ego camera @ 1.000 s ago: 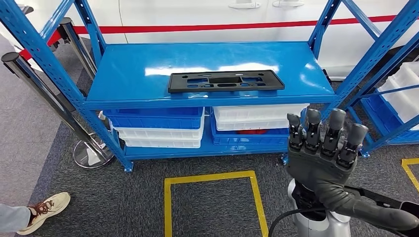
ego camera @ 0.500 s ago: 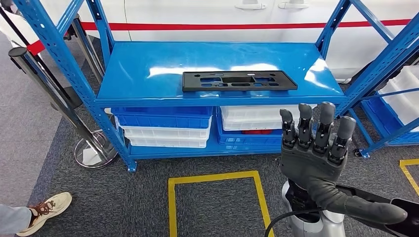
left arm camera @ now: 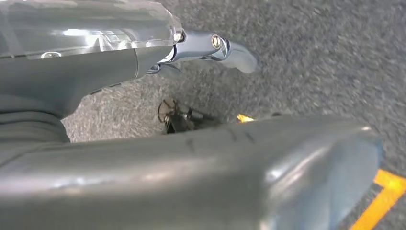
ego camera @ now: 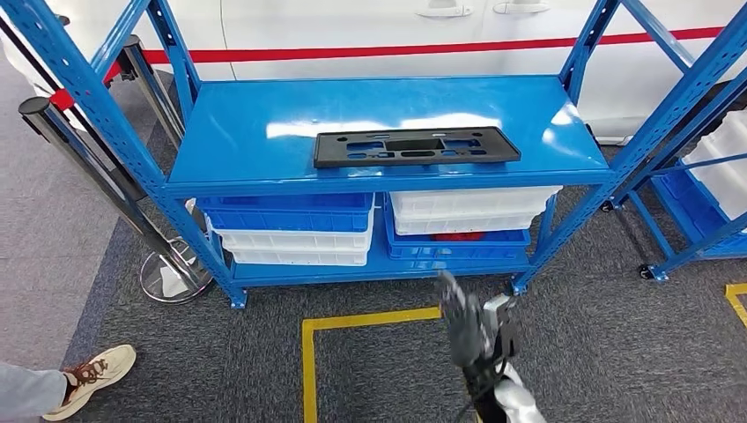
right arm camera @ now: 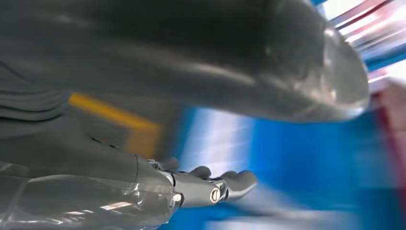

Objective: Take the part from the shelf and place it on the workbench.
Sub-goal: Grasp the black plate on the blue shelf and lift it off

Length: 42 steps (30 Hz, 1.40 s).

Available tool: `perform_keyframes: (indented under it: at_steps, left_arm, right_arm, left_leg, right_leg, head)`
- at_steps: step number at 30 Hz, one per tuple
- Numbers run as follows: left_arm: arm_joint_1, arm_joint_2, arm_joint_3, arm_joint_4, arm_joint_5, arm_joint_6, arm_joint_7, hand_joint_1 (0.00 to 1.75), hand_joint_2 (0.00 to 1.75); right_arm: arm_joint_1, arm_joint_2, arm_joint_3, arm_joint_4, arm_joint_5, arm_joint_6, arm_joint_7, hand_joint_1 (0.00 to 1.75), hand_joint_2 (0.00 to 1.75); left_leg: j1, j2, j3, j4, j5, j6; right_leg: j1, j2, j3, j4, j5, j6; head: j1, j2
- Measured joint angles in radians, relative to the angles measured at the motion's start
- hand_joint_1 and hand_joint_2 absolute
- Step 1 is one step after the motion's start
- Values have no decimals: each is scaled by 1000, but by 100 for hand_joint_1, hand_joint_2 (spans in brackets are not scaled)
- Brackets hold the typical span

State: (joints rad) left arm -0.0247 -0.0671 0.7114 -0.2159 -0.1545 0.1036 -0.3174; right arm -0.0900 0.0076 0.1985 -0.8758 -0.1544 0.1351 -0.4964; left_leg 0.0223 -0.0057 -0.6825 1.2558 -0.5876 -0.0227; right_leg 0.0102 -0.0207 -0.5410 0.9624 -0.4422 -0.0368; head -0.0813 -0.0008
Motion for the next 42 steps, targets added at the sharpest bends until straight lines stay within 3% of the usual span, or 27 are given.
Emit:
perform_keyframes:
  at_steps: [1, 2, 3, 5, 6, 10, 12, 14, 15, 16, 17, 19, 21, 22, 25, 27, 29, 31, 32, 33, 34, 36, 40, 42]
  left_arm:
    - [3, 0, 4, 0, -3, 0, 0, 0, 0]
    - [5, 0, 8, 0, -7, 1, 0, 0, 0]
    - [6, 0, 10, 0, -10, 2, 0, 0, 0]
    - [6, 0, 15, 0, -16, 3, 0, 0, 0]
    - [6, 0, 17, 0, -20, 4, 0, 0, 0]
    - [3, 1, 19, 0, -41, 2, 5, 0, 0]
    - [-1, 3, 19, 0, -50, 0, 9, 0, 0]
    - [-3, 5, 20, 0, -57, -4, 11, 0, 0]
    - [-4, 5, 20, 0, -61, -7, 12, 0, 0]
    - [-4, 6, 20, 0, -63, -9, 12, 0, 0]
    - [-5, 6, 20, 0, -64, -11, 12, 0, 0]
    - [-5, 6, 20, 0, -65, -14, 12, 0, 0]
    - [-8, 6, 21, 0, -66, -15, 12, 0, 0]
    - [-10, 6, 22, 0, -69, -15, 12, 0, 0]
    - [-12, 6, 25, 0, -86, -19, 14, 0, 0]
    - [-14, 7, 25, 0, -98, -25, 16, 0, 0]
    - [-15, 9, 25, 0, -108, -34, 18, 0, 0]
    - [-15, 11, 25, 0, -117, -43, 18, 0, 0]
    - [-15, 13, 25, 0, -120, -46, 18, 0, 0]
    - [-16, 15, 25, 0, -122, -49, 18, 0, 0]
    - [-16, 18, 25, 0, -124, -52, 18, 0, 0]
    - [-17, 22, 26, 0, -127, -56, 17, 0, 0]
    - [-14, 22, 30, 0, -128, -55, 17, 0, 0]
    - [-12, 21, 35, 0, -127, -51, 20, 0, 0]
  right_arm:
    - [3, 0, -1, 103, 4, -26, 23, 0, 0]
    - [7, 0, -2, 195, 5, -55, 57, 0, 0]
    - [14, -1, -3, 272, 7, -86, 97, 0, 0]
    - [29, -6, -7, 398, 10, -140, 175, 0, 0]
    - [36, -10, -8, 448, 12, -162, 214, 0, 0]
    - [58, -28, -10, 578, 24, -219, 363, 0, 0]
    - [62, -35, -10, 616, 35, -239, 423, 0, 0]
    - [62, -37, -7, 645, 53, -247, 480, 0, 0]
    - [63, -38, -4, 657, 63, -247, 503, 0, 0]
    - [64, -39, 1, 666, 72, -244, 517, 0, 0]
    - [65, -39, 5, 672, 78, -240, 519, 0, 0]
    - [66, -42, 14, 679, 86, -230, 498, 0, 0]
    - [64, -43, 19, 682, 80, -210, 411, 0, 0]
    - [63, -41, 19, 682, 71, -186, 323, 0, 0]
    - [61, -29, 15, 650, 48, -64, -44, 0, 0]
    - [63, -13, 3, 557, 61, 27, -184, 0, 0]
    - [73, 7, -19, 388, 91, 110, -209, 0, 0]
    - [90, 31, -40, 168, 110, 187, -211, 0, 0]
    - [96, 43, -47, 57, 112, 218, -211, 0, 0]
    - [102, 53, -51, -61, 109, 248, -211, 0, 0]
    - [102, 62, -53, -183, 104, 279, -211, 0, 0]
    - [89, 74, -55, -412, 89, 332, -212, 0, 0]
    - [51, 81, -55, -790, 85, 368, -211, 0, 0]
    - [24, 79, -53, -951, 93, 357, -211, 0, 0]
  left_leg:
    - [0, 0, -5, 9, 6, -3]
    - [0, 0, 9, -19, 31, -4]
    - [1, 0, 39, -77, 64, -4]
    - [-1, -2, 93, -180, 101, 5]
    - [-2, -2, 106, -204, 104, 12]
    - [-4, 3, 108, -211, 104, 37]
    - [0, 7, 109, -218, 109, 47]
    - [0, 10, 107, -220, 111, 51]
    - [0, 10, 106, -220, 111, 51]
    - [0, 10, 106, -220, 111, 51]
    - [0, 10, 107, -220, 111, 51]
    - [1, 10, 110, -220, 110, 48]
    - [-1, 10, 110, -219, 111, 38]
    - [-2, 10, 109, -220, 111, 31]
    - [-1, 11, 109, -222, 111, 9]
    - [0, 12, 87, -170, 74, 3]
    - [0, 11, 32, -47, 7, 4]
    - [-1, 10, -10, 50, -24, 5]
    - [-1, 10, -6, 48, -10, 6]
    - [-1, 10, 14, 7, 20, 8]
    - [-1, 10, 47, -59, 55, 10]
    - [-4, 10, 99, -167, 93, 16]
    - [-7, 6, 106, -198, 99, 33]
    - [-3, 7, 104, -202, 103, 42]
  right_leg:
    - [-1, -1, -2, 6, -4, 4]
    - [-2, 0, -4, 14, -10, 9]
    - [-4, 0, -4, 23, -17, 14]
    - [-4, 1, -9, 46, -33, 25]
    - [-4, 2, -12, 55, -38, 31]
    - [-4, 9, -20, 73, -51, 47]
    - [-10, 14, -49, 137, -95, 60]
    - [-18, 16, -106, 258, -156, 72]
    - [-22, 16, -129, 308, -173, 76]
    - [-26, 16, -138, 326, -171, 78]
    - [-29, 16, -129, 310, -152, 79]
    - [-33, 16, -69, 192, -86, 77]
    - [-28, 16, -17, 84, -50, 71]
    - [-24, 16, -7, 61, -47, 67]
    - [-21, 19, -6, 48, -41, 49]
    - [-22, 19, -3, 35, -32, 33]
    - [-17, 19, -4, 34, -30, 23]
    - [-11, 19, -6, 39, -31, 18]
    - [-8, 20, -6, 43, -33, 17]
    - [-6, 20, -5, 48, -35, 17]
    - [-6, 20, -6, 55, -40, 18]
    - [-2, 21, -13, 72, -48, 24]
    - [-2, 21, -23, 87, -55, 39]
    - [-5, 21, -43, 132, -88, 52]
  head:
    - [0, 0]
    - [0, 0]
    - [0, 0]
    - [0, 0]
    - [1, 0]
    - [3, 0]
    - [5, 0]
    - [7, 0]
    - [7, 0]
    - [8, 0]
    - [8, 0]
    - [8, 0]
    - [7, 0]
    - [7, 0]
    - [7, 0]
    - [6, 0]
    - [5, 0]
    - [5, 0]
    - [5, 0]
    - [5, 0]
    - [5, 0]
    - [6, 0]
    - [7, 0]
    - [8, 0]
